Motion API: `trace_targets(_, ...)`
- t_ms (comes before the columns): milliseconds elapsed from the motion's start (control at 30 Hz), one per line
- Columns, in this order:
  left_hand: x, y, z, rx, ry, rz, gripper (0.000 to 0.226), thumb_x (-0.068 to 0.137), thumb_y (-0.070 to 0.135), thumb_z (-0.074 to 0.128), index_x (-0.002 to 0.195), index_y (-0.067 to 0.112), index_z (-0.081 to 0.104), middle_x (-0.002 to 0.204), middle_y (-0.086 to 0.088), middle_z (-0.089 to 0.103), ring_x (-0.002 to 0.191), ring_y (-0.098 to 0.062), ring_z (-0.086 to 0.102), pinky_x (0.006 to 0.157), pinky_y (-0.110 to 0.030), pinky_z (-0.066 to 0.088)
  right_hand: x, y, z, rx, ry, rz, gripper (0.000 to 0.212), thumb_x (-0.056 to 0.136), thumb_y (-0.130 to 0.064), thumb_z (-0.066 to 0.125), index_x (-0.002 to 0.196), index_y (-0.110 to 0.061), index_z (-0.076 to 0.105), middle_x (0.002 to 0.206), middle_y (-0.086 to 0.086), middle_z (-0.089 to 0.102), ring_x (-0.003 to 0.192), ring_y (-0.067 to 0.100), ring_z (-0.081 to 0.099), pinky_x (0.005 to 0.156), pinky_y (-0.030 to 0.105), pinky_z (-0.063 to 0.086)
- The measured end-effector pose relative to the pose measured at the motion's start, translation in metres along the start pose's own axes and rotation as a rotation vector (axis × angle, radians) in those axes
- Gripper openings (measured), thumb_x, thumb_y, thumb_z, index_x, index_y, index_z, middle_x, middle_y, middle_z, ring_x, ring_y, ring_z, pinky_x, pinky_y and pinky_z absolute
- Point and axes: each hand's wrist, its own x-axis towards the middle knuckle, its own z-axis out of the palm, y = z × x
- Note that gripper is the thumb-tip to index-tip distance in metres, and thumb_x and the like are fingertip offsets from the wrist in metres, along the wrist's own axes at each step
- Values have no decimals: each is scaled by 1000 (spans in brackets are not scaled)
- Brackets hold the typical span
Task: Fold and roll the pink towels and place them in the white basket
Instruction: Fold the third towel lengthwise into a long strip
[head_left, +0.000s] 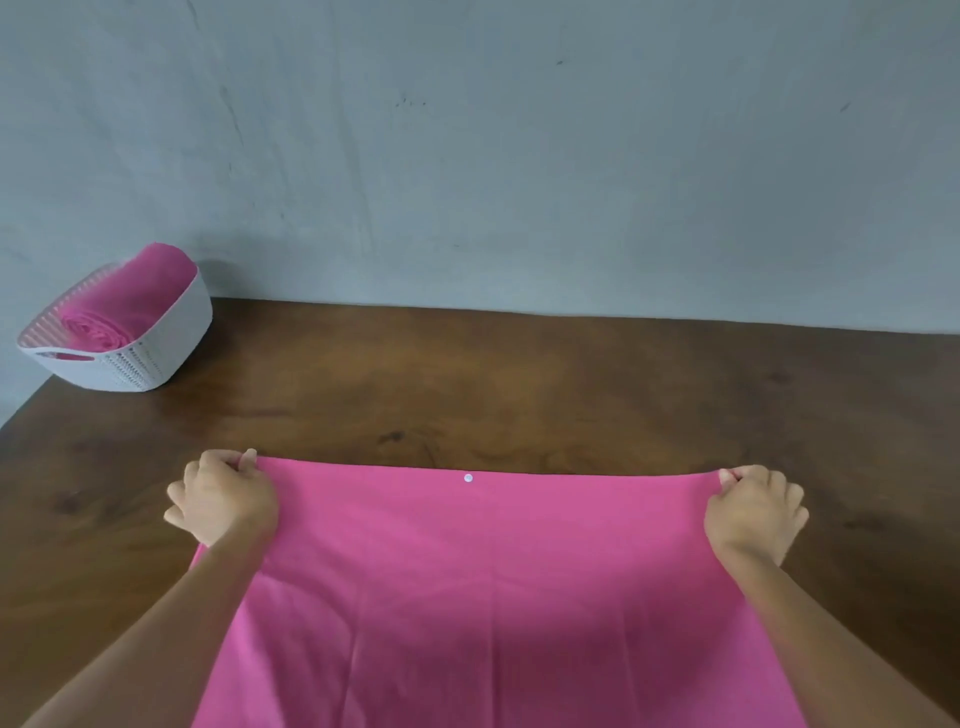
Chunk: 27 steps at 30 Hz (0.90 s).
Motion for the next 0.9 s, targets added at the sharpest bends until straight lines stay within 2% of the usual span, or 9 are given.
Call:
trace_targets(400,65,68,65,12,-3,27,19,101,30,55,96,16,68,114,-15,60,115,-39,44,100,-50,29,77,-45,45,-34,66,26,15,96,-16,60,102,-4,66,105,22,61,107,42,48,92,53,37)
trace_targets(633,98,110,100,14,31,37,19,100,28,56,96,14,69,113,-17,61,114,-39,45,98,-51,31,128,-74,71,-41,50,7,16,97,-16,57,104,-4,66,107,23,60,108,42,47,92,53,37)
trace_targets(900,133,155,141,-3,48,55,20,99,27,57,96,13,71,111,-20,65,113,-39,46,97,-50,31,183,-107,95,-52,16,-14,17,95,-7,53,108,-2,64,111,24,59,110,42,46,95,53,35)
